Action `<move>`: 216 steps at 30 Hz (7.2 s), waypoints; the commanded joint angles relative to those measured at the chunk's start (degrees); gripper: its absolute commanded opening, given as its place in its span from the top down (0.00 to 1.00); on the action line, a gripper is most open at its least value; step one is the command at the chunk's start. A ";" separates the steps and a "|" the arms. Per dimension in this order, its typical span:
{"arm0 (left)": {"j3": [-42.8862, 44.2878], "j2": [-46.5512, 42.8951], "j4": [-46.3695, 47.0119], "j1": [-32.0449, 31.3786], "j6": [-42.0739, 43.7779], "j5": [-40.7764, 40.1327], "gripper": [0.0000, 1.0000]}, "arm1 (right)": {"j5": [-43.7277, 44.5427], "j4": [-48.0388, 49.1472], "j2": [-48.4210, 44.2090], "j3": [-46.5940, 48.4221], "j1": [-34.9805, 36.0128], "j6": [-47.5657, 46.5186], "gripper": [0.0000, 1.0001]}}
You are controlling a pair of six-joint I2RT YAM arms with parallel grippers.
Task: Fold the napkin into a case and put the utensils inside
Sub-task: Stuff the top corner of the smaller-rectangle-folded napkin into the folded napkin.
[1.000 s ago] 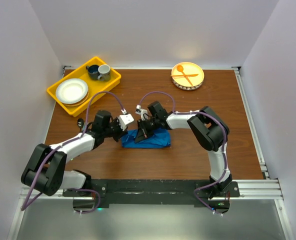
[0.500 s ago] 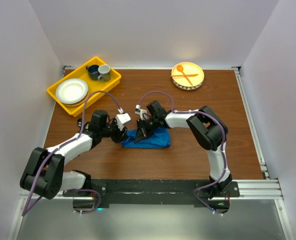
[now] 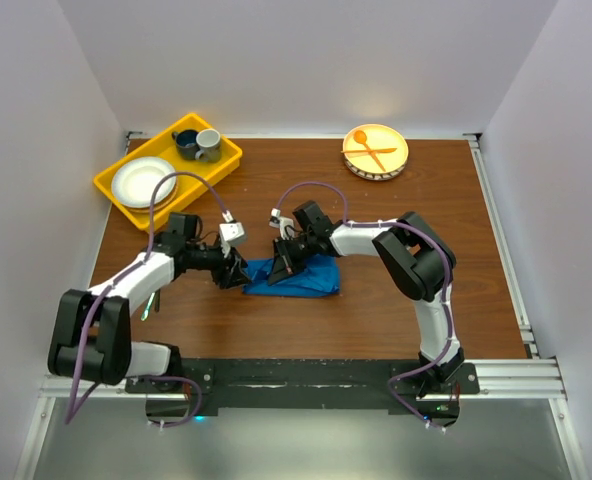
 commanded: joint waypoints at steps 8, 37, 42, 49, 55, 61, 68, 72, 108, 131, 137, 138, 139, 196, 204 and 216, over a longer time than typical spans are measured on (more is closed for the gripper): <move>3.37 5.68 0.72 -5.00 2.77 -2.73 0.53 | 0.22 1.65 -1.35 -0.43 -0.04 -1.08 1.00; 7.23 11.22 -1.83 -4.48 0.23 -2.12 1.00 | -2.33 7.53 -3.38 0.97 0.84 -0.73 0.54; 8.20 12.45 -1.04 -3.69 -1.89 -1.86 1.00 | -1.90 8.77 -3.03 0.01 1.46 -0.91 0.53; 9.08 14.12 -0.51 -2.89 -4.26 -1.51 1.00 | -1.37 9.12 -3.20 -0.69 1.89 -1.70 0.54; 9.17 14.39 1.42 -2.54 -7.77 -0.89 1.00 | 0.04 7.02 -2.67 -0.08 2.33 -3.72 0.69; 8.55 14.30 3.00 -2.54 -11.03 -0.89 1.00 | 0.21 6.40 -1.88 0.10 2.25 -4.16 1.00; 8.03 11.85 4.14 -1.06 -12.51 -0.63 0.69 | -0.31 4.99 -0.48 0.80 1.81 -3.20 1.00; 5.66 7.01 10.20 0.36 -15.95 -4.48 0.66 | -1.63 5.42 1.28 0.80 1.02 -0.91 1.00; 3.01 9.02 8.37 -12.65 -5.93 -28.40 0.74 | -4.71 3.67 4.71 3.88 -0.57 4.72 1.00; 2.31 3.66 9.77 -10.89 -7.16 -20.76 1.00 | -7.08 -5.99 9.45 10.55 -0.65 4.63 1.00; 2.22 3.84 8.81 -10.89 -6.11 -18.91 1.00 | -7.52 -8.54 9.72 13.98 -0.92 4.45 1.00; 2.22 3.93 8.63 -10.89 -5.85 -18.74 1.00 | -7.69 -8.89 9.81 14.59 -1.09 4.45 1.00; 2.22 3.93 8.54 -10.89 -5.67 -18.47 1.00 | -7.70 -9.42 9.72 14.86 -1.09 4.54 1.00; 7.06 16.76 3.62 -9.40 -5.31 -20.40 1.00 | 3.29 -45.90 -5.84 16.36 -2.86 -35.19 0.47; 7.15 17.20 3.71 -9.40 -5.67 -19.88 1.00 | 4.35 -40.19 -3.12 17.67 -1.01 -32.37 0.53; 6.88 16.94 3.62 -9.40 -5.75 -19.44 1.00 | 4.96 -25.86 -4.52 11.61 1.28 -26.13 0.52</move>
